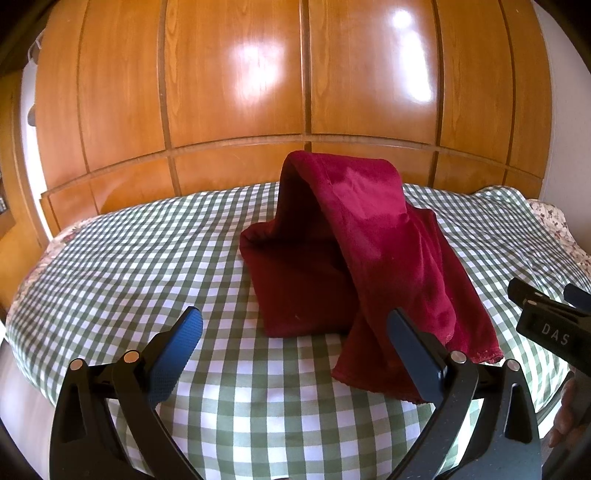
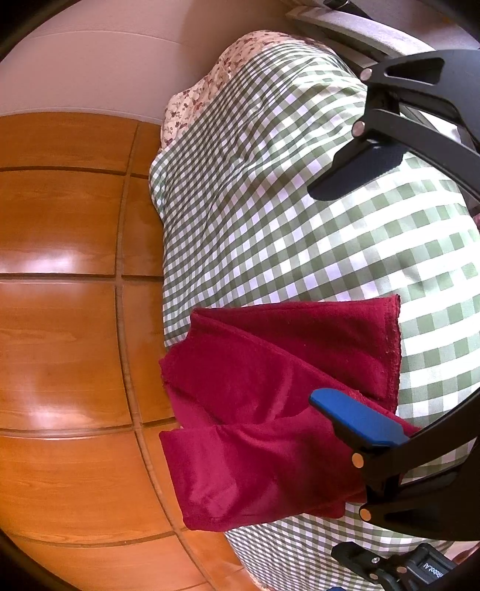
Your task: Fold small clothes
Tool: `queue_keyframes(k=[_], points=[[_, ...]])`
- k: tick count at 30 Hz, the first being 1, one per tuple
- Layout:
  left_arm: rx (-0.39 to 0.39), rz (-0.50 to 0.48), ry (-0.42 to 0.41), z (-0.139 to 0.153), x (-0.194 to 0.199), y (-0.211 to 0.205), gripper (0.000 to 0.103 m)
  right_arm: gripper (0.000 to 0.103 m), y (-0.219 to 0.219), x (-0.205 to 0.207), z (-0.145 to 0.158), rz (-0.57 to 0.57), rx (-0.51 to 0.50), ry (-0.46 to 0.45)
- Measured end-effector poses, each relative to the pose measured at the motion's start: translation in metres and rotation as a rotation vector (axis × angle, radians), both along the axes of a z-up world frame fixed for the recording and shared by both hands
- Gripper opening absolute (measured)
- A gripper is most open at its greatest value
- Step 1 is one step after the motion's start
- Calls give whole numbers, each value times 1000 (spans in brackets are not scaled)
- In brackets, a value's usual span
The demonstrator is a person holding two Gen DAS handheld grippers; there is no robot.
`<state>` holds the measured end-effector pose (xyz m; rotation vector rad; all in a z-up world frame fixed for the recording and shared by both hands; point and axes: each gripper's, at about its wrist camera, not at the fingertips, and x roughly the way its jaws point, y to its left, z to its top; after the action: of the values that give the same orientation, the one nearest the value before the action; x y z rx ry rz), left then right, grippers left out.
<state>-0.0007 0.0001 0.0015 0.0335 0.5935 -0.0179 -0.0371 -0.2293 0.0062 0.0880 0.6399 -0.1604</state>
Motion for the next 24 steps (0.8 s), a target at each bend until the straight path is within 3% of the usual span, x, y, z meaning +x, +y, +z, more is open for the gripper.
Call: queue_keyframes(k=[24], points=[[-5,-6,6,-3,-2,-3,99,101,2,1,-2,5,6,10]])
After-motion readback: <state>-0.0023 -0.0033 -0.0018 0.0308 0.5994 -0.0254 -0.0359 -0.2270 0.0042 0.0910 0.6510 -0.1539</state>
